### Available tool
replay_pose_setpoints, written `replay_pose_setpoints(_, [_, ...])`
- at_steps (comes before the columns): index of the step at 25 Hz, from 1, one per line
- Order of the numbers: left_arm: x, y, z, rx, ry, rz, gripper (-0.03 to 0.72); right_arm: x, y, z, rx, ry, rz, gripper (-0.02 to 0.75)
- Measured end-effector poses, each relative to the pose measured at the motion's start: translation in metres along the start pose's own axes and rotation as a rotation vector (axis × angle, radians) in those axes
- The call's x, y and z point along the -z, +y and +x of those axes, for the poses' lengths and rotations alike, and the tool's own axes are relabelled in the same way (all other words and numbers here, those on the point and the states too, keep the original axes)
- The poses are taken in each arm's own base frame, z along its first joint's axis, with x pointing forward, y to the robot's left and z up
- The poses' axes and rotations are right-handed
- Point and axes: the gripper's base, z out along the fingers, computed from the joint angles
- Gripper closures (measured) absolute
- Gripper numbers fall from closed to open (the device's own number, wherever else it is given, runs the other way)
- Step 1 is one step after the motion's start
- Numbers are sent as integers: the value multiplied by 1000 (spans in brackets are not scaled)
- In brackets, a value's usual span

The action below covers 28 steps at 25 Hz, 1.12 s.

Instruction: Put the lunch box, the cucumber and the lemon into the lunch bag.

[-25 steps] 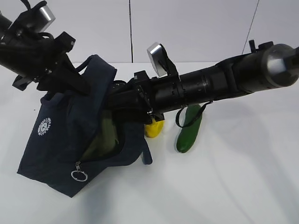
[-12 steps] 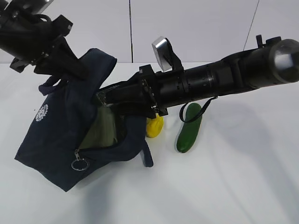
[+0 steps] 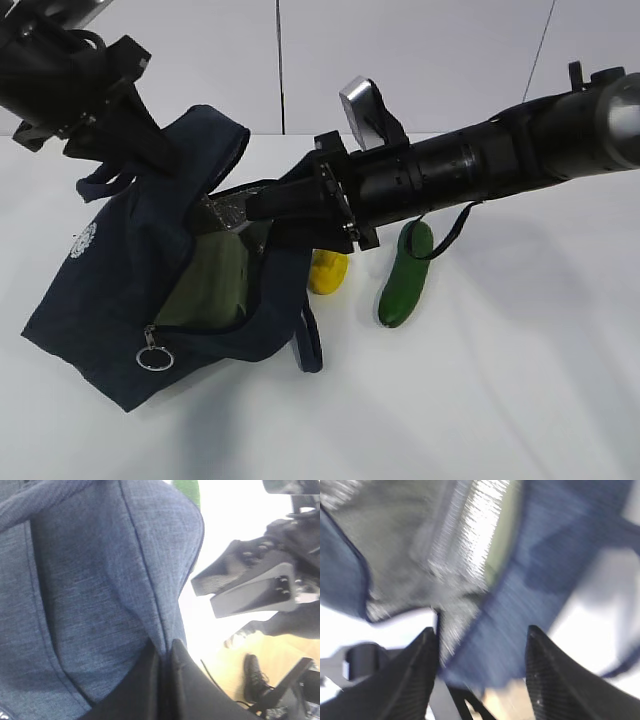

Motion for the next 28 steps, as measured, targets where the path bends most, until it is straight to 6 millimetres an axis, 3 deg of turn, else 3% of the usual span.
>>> replay_pose_setpoints(6, [0, 2, -1, -9, -11, -20, 689, 20, -14, 3, -17, 73, 102, 313])
replay_pose_setpoints(11, [0, 3, -1, -15, -16, -32, 689, 33, -6, 3, -28, 141, 254, 313])
replay_pose_setpoints(16, [0, 3, -2, -15, -19, -34, 689, 48, 8, -18, -56, 136, 474, 313])
replay_pose_setpoints(22, [0, 3, -3, -15, -27, -36, 689, 75, 9, -38, -142, 92, 849, 313])
replay_pose_setpoints(28, [0, 4, -4, -15, -47, -42, 689, 87, 7, -45, -213, 21, 1001, 313])
